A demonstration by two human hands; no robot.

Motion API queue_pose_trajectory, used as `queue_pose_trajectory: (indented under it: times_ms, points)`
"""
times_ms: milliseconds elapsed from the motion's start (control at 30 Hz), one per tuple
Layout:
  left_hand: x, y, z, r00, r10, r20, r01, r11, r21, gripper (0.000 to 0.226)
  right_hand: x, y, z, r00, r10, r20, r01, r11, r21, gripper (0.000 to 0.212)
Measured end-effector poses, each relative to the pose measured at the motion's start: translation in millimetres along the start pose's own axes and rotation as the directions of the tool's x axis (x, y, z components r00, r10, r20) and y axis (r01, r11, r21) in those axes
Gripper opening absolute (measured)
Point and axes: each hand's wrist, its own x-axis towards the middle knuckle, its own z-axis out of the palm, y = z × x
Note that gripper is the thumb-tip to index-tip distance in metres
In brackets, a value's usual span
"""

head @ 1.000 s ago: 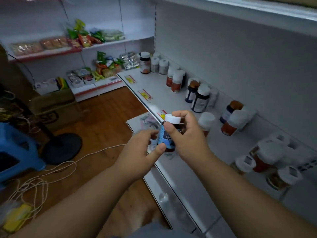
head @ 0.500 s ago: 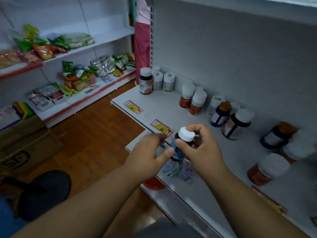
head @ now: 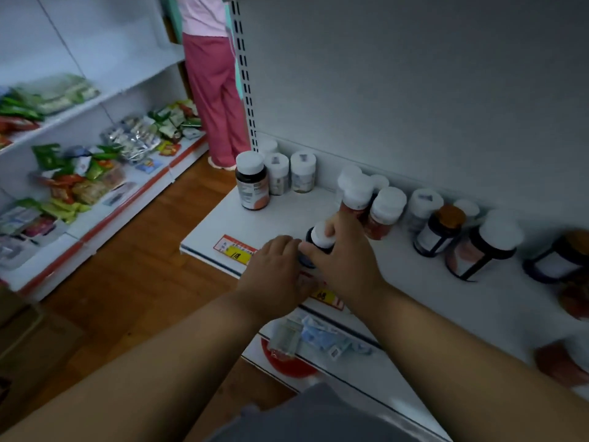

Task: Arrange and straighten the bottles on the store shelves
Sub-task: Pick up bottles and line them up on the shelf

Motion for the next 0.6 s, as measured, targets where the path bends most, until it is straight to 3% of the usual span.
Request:
queue_pose_trajectory:
  times_ms: [100, 267, 467, 600]
  points:
    - [15.5, -21.6, 7.0, 0.994, 0.112, 0.009, -0.113, 0.993, 0.044, 0.066, 8.1, -2.1, 20.8, 0.998, 0.022, 0.052, -0.017, 0.995, -0.101, 0.039]
    - [24.9, -45.6, 12.1, 0.968, 0.246, 0.042, -0.248, 0.967, 0.058, 0.092, 4.0, -8.2, 28.5, 0.991, 0.135, -0.002, -0.134, 0.979, -0.154, 0.036]
    - [30.2, -59.6, 11.0, 0.936, 0.344, 0.077, -0.35, 0.933, 0.081, 0.082, -3.1, -19.8, 41.8, 0.976, 0.184, -0.119, -0.205, 0.958, -0.199, 0.038]
    - [33.5, -62.6, 3.3, 0.916, 0.378, 0.138, -0.388, 0.92, 0.056, 0.073, -2.8, -27.6, 40.1, 0.968, 0.219, -0.122, -0.242, 0.943, -0.227, 0.039]
